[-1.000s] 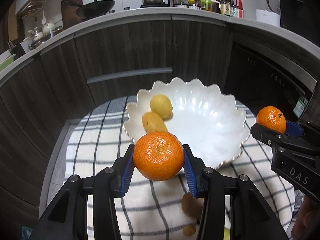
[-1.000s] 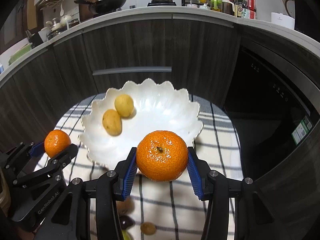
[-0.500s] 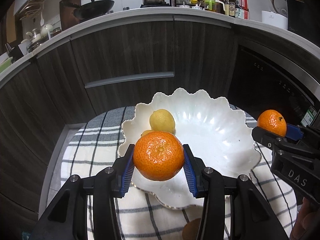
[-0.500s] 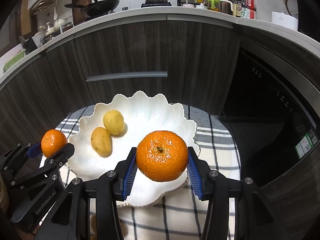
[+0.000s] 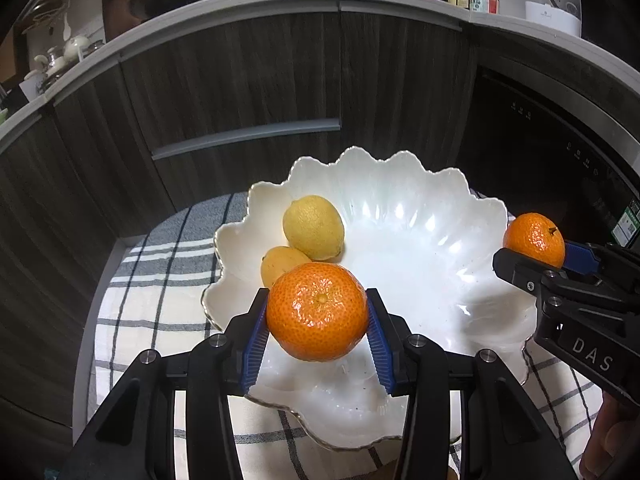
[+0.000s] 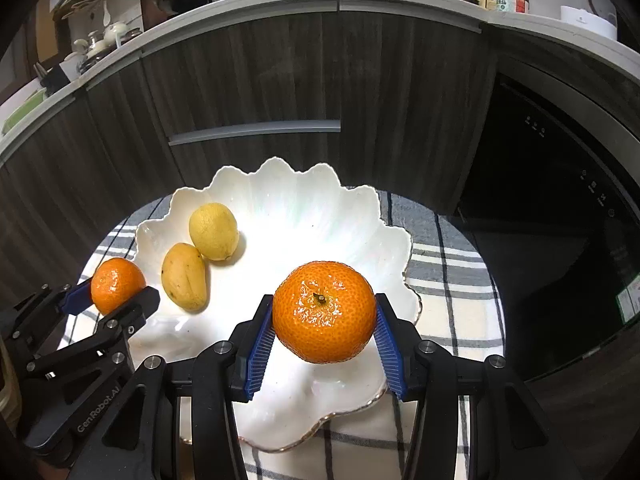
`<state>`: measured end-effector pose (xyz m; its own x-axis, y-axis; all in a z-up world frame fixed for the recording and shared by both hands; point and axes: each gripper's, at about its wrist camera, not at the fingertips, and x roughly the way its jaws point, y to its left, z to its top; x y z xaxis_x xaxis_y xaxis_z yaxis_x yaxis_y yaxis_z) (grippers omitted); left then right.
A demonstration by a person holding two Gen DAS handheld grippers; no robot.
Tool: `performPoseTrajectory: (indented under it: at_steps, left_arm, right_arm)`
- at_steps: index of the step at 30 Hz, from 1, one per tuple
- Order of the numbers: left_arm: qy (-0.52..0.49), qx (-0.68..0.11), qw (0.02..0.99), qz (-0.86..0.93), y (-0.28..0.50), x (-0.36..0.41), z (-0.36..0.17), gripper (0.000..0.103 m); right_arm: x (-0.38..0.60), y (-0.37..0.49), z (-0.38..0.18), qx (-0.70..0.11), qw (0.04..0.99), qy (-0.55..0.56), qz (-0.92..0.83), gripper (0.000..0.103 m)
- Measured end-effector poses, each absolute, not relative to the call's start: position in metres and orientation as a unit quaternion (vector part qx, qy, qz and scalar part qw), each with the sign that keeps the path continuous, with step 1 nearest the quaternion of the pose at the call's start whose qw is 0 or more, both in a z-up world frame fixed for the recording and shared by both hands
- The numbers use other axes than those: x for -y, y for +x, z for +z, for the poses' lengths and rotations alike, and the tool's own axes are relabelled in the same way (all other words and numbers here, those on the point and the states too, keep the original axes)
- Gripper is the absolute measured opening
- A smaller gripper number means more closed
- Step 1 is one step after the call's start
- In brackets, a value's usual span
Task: Organize fruits
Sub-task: 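Open the left gripper into the bowl while the right gripper releases its tangerine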
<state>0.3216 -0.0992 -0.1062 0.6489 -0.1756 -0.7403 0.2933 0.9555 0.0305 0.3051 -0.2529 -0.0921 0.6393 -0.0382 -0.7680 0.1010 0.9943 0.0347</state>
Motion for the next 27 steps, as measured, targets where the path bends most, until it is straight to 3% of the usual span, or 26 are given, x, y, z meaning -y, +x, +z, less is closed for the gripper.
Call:
performPoseTrajectory:
  at_steps: [5,7,9,11,15,18,27]
  left_arm:
    - [0.085,-0.406,0.902,-0.119,0.323,0.100,-0.112,0.048]
    - [0.086,-0.401,0.905,-0.112,0.321,0.098,-0.110,0.065]
    - [0.088,-0.391,0.911,-0.100,0.317,0.096,-0.106,0.081]
    - [0.087,-0.390,0.911,-0.100,0.315,0.093,-0.103,0.082]
    - [0.089,-0.392,0.911,-0.092,0.312,0.088,-0.099,0.083]
    - [0.084,-0.386,0.915,-0.086,0.303,0.083,-0.094,0.092]
    - [0.053,-0.395,0.912,-0.096,0.272,0.067,-0.083,0.097]
  right_arm:
    - [0.252,0.307,-0.097,-0.426,0.903,0.036,-0.032,0.049]
    - [0.251,0.305,-0.097,-0.422,0.905,0.032,-0.034,0.051]
    - [0.250,0.303,-0.094,-0.416,0.908,0.023,-0.043,0.069]
    - [0.250,0.300,-0.090,-0.409,0.911,0.019,-0.050,0.076]
    - [0.250,0.296,-0.085,-0.405,0.912,0.007,-0.071,0.076]
    - [0.249,0.290,-0.081,-0.402,0.912,0.007,-0.080,0.078]
    - [0.238,0.260,-0.066,-0.400,0.912,0.015,-0.086,0.079]
